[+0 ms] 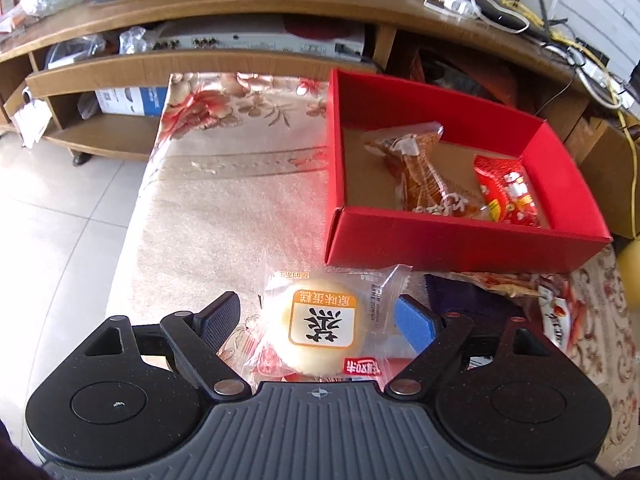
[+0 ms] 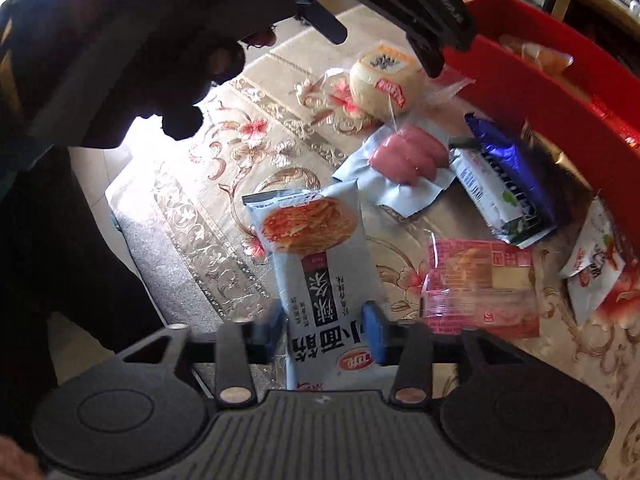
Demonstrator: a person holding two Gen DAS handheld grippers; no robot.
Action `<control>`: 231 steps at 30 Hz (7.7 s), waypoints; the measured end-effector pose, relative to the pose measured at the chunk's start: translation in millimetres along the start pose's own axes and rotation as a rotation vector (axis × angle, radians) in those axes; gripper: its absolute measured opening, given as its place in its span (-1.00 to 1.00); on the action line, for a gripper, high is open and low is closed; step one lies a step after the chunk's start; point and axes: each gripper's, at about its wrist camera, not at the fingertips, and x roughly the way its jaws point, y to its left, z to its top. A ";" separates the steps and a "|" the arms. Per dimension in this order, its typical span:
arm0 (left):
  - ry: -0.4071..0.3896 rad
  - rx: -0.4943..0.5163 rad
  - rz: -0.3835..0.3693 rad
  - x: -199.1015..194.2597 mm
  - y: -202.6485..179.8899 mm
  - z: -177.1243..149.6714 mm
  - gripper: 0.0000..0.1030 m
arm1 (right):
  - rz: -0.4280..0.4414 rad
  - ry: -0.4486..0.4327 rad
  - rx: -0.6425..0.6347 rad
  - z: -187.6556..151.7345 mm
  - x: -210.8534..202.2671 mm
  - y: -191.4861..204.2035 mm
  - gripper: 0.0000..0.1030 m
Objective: Organize snacks
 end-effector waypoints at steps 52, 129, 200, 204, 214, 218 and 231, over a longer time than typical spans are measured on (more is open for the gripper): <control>0.131 -0.039 -0.008 19.9 15.0 -21.6 0.79 | 0.017 -0.078 0.103 8.3 -15.2 -21.5 0.16; 0.049 -0.003 -0.001 -24.6 -8.9 -49.5 0.46 | -0.148 -0.221 0.320 -3.8 -60.5 -75.8 -0.32; -0.059 0.067 0.030 62.9 -84.7 92.3 0.46 | -0.258 -0.383 0.502 111.9 -39.8 -225.9 -0.33; -0.060 0.072 0.035 64.2 -84.6 91.5 0.46 | -0.262 -0.374 0.505 110.5 -36.3 -227.1 -0.33; -0.068 0.100 0.052 66.2 -88.3 90.3 0.51 | -0.280 -0.348 0.524 107.8 -27.0 -233.2 -0.33; -0.065 0.107 0.055 66.0 -89.2 90.0 0.53 | -0.284 -0.336 0.533 106.4 -25.5 -234.9 -0.32; -0.061 0.100 0.050 58.6 -87.5 88.5 0.60 | -0.330 -0.326 0.513 104.6 -33.3 -228.7 -0.26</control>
